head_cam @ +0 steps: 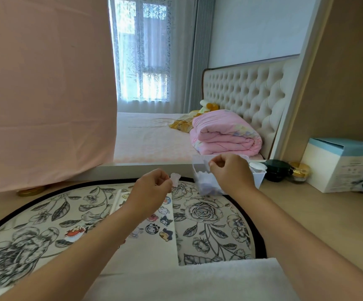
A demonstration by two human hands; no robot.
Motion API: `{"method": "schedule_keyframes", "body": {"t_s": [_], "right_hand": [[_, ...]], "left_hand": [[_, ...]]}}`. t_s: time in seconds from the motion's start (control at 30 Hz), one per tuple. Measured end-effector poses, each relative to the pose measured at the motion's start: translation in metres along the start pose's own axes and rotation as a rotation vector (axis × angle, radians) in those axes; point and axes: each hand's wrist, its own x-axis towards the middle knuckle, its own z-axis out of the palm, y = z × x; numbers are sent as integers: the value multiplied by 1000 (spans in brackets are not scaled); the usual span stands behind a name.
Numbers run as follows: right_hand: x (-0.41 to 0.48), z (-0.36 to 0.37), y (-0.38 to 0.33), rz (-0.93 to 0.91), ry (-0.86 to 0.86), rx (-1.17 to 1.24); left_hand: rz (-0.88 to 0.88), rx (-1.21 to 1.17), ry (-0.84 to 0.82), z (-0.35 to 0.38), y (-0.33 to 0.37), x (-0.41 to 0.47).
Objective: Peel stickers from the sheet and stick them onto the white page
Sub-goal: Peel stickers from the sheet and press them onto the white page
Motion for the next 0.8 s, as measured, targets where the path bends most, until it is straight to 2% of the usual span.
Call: {"method": "schedule_keyframes", "body": {"t_s": [0.27, 0.4, 0.5, 0.6, 0.67, 0.8], "right_hand": [[20, 10, 1, -47, -72, -307], [2, 7, -14, -174, -75, -155], [-31, 8, -39, -335, -187, 20], [-60, 15, -54, -472, -264, -53], [-73, 22, -60, -533, -221, -110], [-89, 32, -72, -608, -119, -66]], "left_hand": [[-30, -15, -26, 2, -6, -4], [-68, -50, -25, -5, -7, -12], [-93, -95, -21, -12, -3, -20], [-126, -156, -41, -21, -1, -30], [-151, -194, -60, -29, -1, -38], [-177, -244, -94, -44, -3, -56]]}}
